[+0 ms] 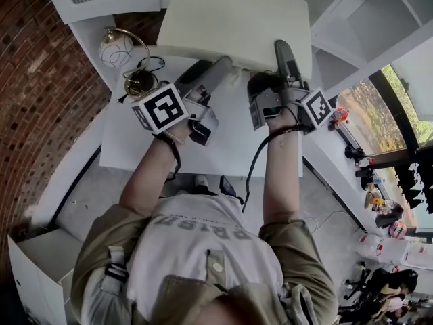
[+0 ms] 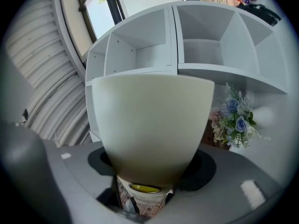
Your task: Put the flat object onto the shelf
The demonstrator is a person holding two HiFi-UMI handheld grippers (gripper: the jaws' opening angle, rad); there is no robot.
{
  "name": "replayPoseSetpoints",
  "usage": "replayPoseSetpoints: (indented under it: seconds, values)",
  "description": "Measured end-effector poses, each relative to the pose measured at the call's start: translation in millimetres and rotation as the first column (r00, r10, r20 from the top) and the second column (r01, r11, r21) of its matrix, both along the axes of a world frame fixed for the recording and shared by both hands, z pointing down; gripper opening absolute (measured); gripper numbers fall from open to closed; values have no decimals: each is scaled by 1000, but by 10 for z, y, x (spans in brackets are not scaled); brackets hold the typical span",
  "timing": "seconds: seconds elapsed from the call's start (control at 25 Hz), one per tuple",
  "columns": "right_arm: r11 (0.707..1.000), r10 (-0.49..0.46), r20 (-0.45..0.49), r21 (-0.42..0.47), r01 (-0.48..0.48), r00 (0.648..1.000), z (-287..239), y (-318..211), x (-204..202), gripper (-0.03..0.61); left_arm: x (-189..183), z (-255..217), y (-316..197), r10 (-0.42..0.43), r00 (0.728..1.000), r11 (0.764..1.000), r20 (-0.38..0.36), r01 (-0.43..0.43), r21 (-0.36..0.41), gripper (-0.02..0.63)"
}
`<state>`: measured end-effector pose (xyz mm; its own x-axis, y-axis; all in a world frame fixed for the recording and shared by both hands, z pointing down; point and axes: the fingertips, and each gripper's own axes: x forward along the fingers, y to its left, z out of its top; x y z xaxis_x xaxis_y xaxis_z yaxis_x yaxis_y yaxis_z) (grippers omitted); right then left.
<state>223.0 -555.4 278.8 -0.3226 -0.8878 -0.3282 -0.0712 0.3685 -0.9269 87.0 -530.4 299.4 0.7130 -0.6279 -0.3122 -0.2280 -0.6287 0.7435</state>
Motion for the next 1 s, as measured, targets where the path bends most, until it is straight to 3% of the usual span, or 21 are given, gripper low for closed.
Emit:
replayPoseSetpoints:
  seconds: [0.44, 1.0]
  values:
    - [992, -118, -40, -40, 116, 992, -72, -289, 41, 350, 118, -89, -217, -21, 999, 1000, -26, 20, -18, 328]
    - [964, -259, -61, 54, 262, 964, -331, -440, -55, 436, 99, -354, -446, -76, 994, 996, -81, 79, 34, 328]
